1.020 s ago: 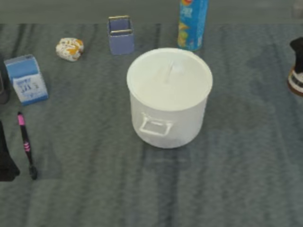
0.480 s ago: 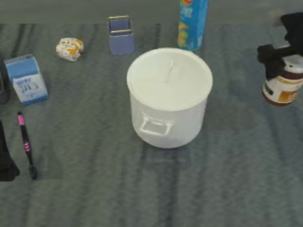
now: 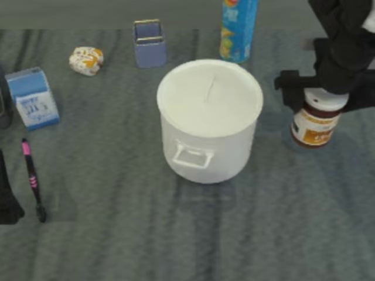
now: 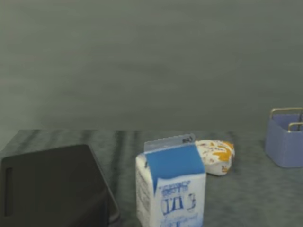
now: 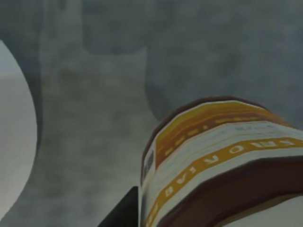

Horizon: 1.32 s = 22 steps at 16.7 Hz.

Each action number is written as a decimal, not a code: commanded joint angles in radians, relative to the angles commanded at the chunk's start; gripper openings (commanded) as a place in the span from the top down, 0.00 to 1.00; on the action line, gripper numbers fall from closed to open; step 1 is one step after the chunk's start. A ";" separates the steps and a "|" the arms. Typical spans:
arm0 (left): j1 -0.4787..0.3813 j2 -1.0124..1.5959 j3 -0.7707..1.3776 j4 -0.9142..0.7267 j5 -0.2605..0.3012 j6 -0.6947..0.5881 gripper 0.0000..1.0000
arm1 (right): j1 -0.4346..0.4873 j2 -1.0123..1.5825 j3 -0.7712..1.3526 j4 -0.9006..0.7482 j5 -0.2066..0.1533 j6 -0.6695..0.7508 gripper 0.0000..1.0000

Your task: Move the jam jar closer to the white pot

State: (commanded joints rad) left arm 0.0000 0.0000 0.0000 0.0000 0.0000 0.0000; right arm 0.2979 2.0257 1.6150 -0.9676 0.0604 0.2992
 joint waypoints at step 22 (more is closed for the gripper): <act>0.000 0.000 0.000 0.000 0.000 0.000 0.00 | 0.001 0.069 -0.101 0.171 0.002 0.006 0.62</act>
State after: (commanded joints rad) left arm 0.0000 0.0000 0.0000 0.0000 0.0000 0.0000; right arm 0.2994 2.0949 1.5139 -0.7971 0.0626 0.3047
